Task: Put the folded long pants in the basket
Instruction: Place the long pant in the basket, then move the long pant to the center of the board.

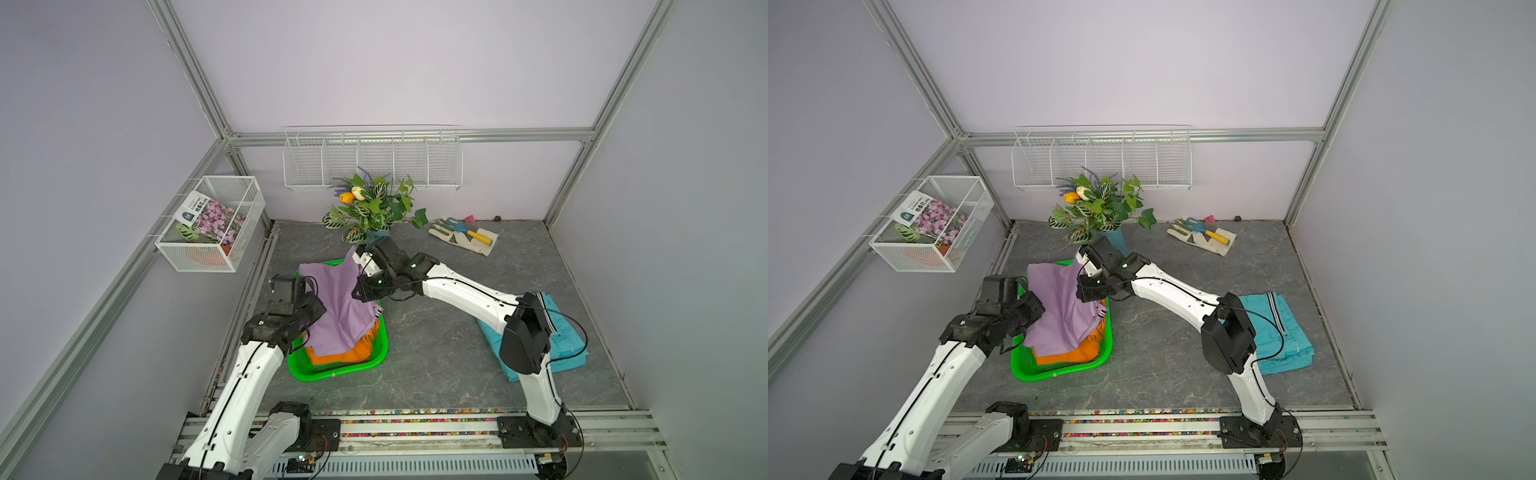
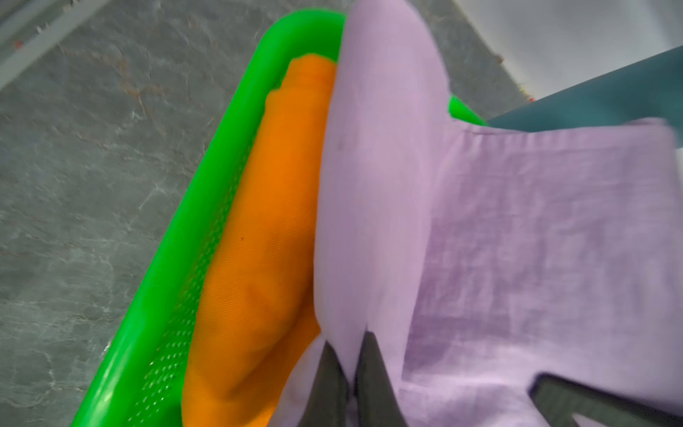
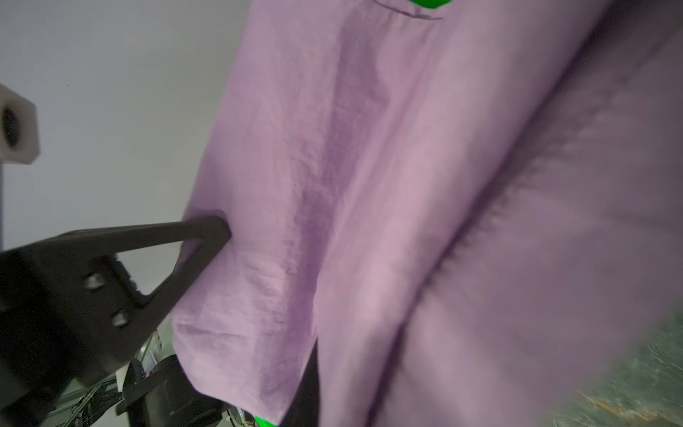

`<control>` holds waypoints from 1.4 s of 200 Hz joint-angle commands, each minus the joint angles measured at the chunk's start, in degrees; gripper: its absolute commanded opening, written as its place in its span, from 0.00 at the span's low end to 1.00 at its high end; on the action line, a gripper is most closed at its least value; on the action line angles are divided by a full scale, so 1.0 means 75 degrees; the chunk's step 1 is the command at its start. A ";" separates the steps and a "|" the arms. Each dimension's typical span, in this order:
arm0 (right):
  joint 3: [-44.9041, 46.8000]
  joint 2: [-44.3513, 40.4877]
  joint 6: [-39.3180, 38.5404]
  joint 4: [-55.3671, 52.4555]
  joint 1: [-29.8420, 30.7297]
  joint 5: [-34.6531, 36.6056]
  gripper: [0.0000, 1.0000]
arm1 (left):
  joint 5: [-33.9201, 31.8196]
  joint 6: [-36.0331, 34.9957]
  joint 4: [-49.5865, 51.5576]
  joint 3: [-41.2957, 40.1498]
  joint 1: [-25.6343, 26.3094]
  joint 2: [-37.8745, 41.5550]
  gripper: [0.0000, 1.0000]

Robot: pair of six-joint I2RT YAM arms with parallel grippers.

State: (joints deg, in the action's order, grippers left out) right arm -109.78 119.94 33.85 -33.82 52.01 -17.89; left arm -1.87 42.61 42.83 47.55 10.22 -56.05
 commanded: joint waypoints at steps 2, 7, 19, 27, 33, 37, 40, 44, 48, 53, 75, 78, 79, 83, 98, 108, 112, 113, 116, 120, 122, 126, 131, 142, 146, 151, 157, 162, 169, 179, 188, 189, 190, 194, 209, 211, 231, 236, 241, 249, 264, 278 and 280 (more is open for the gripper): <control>0.0422 0.0127 0.0325 0.0674 0.0084 0.0149 0.00 | -0.0196 0.0146 -0.0329 -0.0114 -0.0048 -0.0245 0.00; 0.0476 0.0149 0.0378 0.0758 0.0082 0.0158 0.00 | -0.0304 0.0178 -0.0295 -0.0104 -0.0046 -0.0275 0.00; 0.0524 0.0252 0.0377 0.0730 0.0080 0.0175 0.00 | -0.0501 0.0190 -0.0250 -0.0115 -0.0042 -0.0266 0.00; 0.0528 0.0307 0.0345 0.0672 0.0081 0.0243 0.00 | -0.0534 0.0147 -0.0272 -0.0111 -0.0050 -0.0231 0.00; 0.0545 0.0330 0.0311 0.0636 0.0077 0.0300 0.00 | -0.0534 0.0112 -0.0285 -0.0109 -0.0044 -0.0217 0.00; 0.0537 0.0343 0.0292 0.0600 0.0078 0.0329 0.00 | -0.0526 0.0077 -0.0290 -0.0092 -0.0039 -0.0201 0.00; 0.0542 0.0354 0.0257 0.0579 0.0084 0.0356 0.00 | -0.0514 0.0047 -0.0288 -0.0070 -0.0040 -0.0212 0.05; 0.0540 0.0350 0.0231 0.0543 0.0076 0.0406 0.02 | -0.0505 0.0017 -0.0274 -0.0035 -0.0040 -0.0223 0.17; 0.0538 0.0338 0.0205 0.0513 0.0074 0.0438 0.07 | -0.0496 -0.0003 -0.0246 0.0009 -0.0041 -0.0231 0.31; 0.0529 0.0316 0.0171 0.0494 0.0064 0.0482 0.12 | -0.0520 -0.0011 -0.0197 0.0069 -0.0045 -0.0247 0.50; 0.0551 0.0109 0.0128 0.0521 -0.0042 0.0582 0.31 | -0.0698 -0.0005 -0.0093 0.0300 -0.0041 -0.0315 0.87; 0.0551 0.0074 0.0128 0.0532 -0.0070 0.0565 0.33 | -0.0706 -0.0018 -0.0097 0.0339 -0.0043 -0.0319 0.87; 0.0551 0.0063 0.0128 0.0541 -0.0086 0.0561 0.33 | -0.0697 -0.0025 -0.0097 0.0345 -0.0046 -0.0325 0.87; 0.0551 0.0016 0.0128 0.0553 -0.0117 0.0538 0.37 | -0.0711 -0.0043 -0.0113 0.0401 -0.0043 -0.0331 0.88; 0.0530 -0.0183 0.0077 0.0548 -0.0245 0.0544 0.46 | -0.0680 -0.0156 -0.0121 0.0629 -0.0039 -0.0411 0.90; 0.0538 -0.0362 -0.0004 0.0493 -0.0326 0.0606 0.50 | -0.0546 -0.0357 -0.0194 0.0806 -0.0044 -0.0450 0.90; 0.0533 -0.0429 -0.0048 0.0462 -0.0363 0.0640 0.52 | -0.0462 -0.0448 -0.0234 0.0884 -0.0039 -0.0479 0.91; 0.0536 -0.0447 -0.0054 0.0453 -0.0368 0.0646 0.52 | -0.0440 -0.0469 -0.0242 0.0893 -0.0038 -0.0481 0.91; 0.0546 -0.0505 -0.0085 0.0417 -0.0398 0.0666 0.53 | -0.0383 -0.0514 -0.0263 0.0949 -0.0044 -0.0488 0.91; 0.0545 -0.0576 -0.0121 0.0377 -0.0442 0.0700 0.54 | -0.0327 -0.0564 -0.0292 0.1030 -0.0041 -0.0503 0.91; 0.0550 -0.0610 -0.0142 0.0353 -0.0472 0.0722 0.54 | -0.0308 -0.0561 -0.0287 0.1081 -0.0045 -0.0515 0.91; 0.0557 -0.0685 -0.0161 0.0313 -0.0511 0.0759 0.55 | -0.0276 -0.0552 -0.0296 0.1163 -0.0044 -0.0530 0.91; 0.0595 -0.0789 -0.0187 0.0283 -0.0574 0.0805 0.56 | -0.0245 -0.0551 -0.0305 0.1265 -0.0043 -0.0541 0.92; 0.0715 -0.1019 -0.0223 0.0242 -0.0722 0.0840 0.56 | -0.0055 -0.0579 -0.0416 0.1450 -0.0039 -0.0556 0.92; 0.0786 -0.1112 -0.0230 0.0234 -0.0796 0.0831 0.56 | 0.0044 -0.0574 -0.0482 0.1506 -0.0043 -0.0571 0.92; 0.0873 -0.1236 -0.0233 0.0211 -0.0879 0.0825 0.56 | 0.0197 -0.0604 -0.0556 0.1578 -0.0041 -0.0588 0.92; 0.0972 -0.1389 -0.0240 0.0200 -0.0980 0.0827 0.56 | 0.0394 -0.0594 -0.0664 0.1631 -0.0027 -0.0614 0.92; 0.1085 -0.1491 -0.0261 0.0178 -0.1067 0.0827 0.56 | 0.0590 -0.0583 -0.0757 0.1669 -0.0011 -0.0649 0.92; 0.1238 -0.1672 -0.0309 0.0137 -0.1196 0.0827 0.56 | 0.0817 -0.0501 -0.0886 0.1716 0.0035 -0.0715 0.92; 0.1475 -0.1909 -0.0387 0.0028 -0.1387 0.0815 0.56 | 0.1076 -0.0367 -0.1066 0.1754 0.0181 -0.0827 0.91; 0.1733 -0.2132 -0.0450 -0.0092 -0.1564 0.0846 0.56 | 0.1217 -0.0255 -0.1209 0.1807 0.0405 -0.0951 0.90; 0.1763 -0.2154 -0.0448 -0.0106 -0.1583 0.0854 0.56 | 0.1214 -0.0249 -0.1221 0.1811 0.0441 -0.0969 0.90; 0.1807 -0.2176 -0.0459 -0.0124 -0.1599 0.0864 0.56 | 0.1206 -0.0241 -0.1233 0.1820 0.0471 -0.0978 0.90; 0.1956 -0.2287 -0.0495 -0.0171 -0.1681 0.0882 0.56 | 0.1207 -0.0206 -0.1280 0.1849 0.0627 -0.1031 0.90; 0.2553 -0.2690 -0.0603 -0.0316 -0.2001 0.1020 0.56 | 0.1189 -0.0034 -0.1524 0.1971 0.1345 -0.1304 0.90; 0.2645 -0.2749 -0.0617 -0.0341 -0.2039 0.1039 0.56 | 0.1187 -0.0010 -0.1553 0.1984 0.1441 -0.1339 0.90; 0.3422 -0.3237 -0.0706 -0.0708 -0.2529 0.1217 0.56 | 0.1323 0.0282 -0.1958 0.2158 0.2334 -0.1885 0.90; 0.3621 -0.3367 -0.0740 -0.0803 -0.2657 0.1281 0.56 | 0.1377 0.0342 -0.2094 0.2198 0.2538 -0.2025 0.90; 0.3838 -0.3499 -0.0765 -0.0914 -0.2801 0.1360 0.56 | 0.1424 0.0394 -0.2212 0.2256 0.2718 -0.2169 0.90; 0.4192 -0.3714 -0.0786 -0.1044 -0.3027 0.1466 0.56 | 0.1454 0.0468 -0.2377 0.2365 0.3043 -0.2403 0.90; 0.4892 -0.4155 -0.0770 -0.1222 -0.3474 0.1634 0.56 | 0.1652 0.0510 -0.2692 0.2625 0.3506 -0.2878 0.90; 0.5468 -0.4542 -0.0710 -0.1445 -0.3817 0.1911 0.57 | 0.1963 0.0502 -0.2937 0.2929 0.3832 -0.3345 0.90; 0.5533 -0.4607 -0.0691 -0.1476 -0.3844 0.1971 0.57 | 0.2025 0.0493 -0.2966 0.2982 0.3862 -0.3414 0.90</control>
State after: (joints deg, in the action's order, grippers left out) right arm -73.73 90.70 29.21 -39.64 26.44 -7.46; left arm 8.95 45.19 26.11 65.82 35.92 -77.28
